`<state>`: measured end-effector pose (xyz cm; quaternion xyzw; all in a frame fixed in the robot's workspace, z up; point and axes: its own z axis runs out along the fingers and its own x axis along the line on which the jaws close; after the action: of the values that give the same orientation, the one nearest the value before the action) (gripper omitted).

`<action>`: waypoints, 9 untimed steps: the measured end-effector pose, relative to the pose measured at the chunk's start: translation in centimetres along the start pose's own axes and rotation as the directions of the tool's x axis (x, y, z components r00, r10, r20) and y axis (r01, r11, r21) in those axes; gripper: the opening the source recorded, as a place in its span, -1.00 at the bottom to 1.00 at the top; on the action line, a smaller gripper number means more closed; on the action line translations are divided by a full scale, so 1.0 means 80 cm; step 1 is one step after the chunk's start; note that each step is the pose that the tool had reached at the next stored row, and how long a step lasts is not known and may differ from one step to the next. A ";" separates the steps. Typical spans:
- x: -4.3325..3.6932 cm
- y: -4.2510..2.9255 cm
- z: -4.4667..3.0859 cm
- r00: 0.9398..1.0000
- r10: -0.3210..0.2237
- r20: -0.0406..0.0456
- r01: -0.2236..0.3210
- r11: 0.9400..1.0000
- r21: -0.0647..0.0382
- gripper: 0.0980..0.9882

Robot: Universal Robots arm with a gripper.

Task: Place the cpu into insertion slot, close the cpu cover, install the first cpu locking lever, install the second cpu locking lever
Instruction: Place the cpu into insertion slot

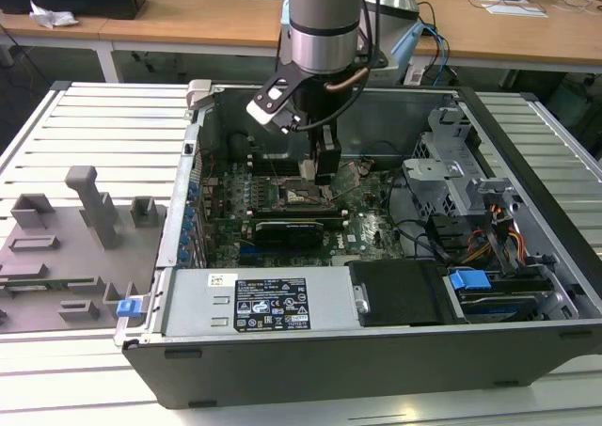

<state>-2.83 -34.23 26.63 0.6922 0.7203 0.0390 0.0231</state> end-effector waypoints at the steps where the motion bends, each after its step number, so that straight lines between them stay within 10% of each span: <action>1: 0.000 0.0000 0.0004 1.000 0.000 0.000 0.000 1.000 0.000 -0.01; 9: 0.000 -0.0006 0.0061 1.000 0.001 0.000 -0.001 1.000 0.001 -0.01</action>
<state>-2.83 -34.23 26.13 0.6924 0.7201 0.0388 0.0228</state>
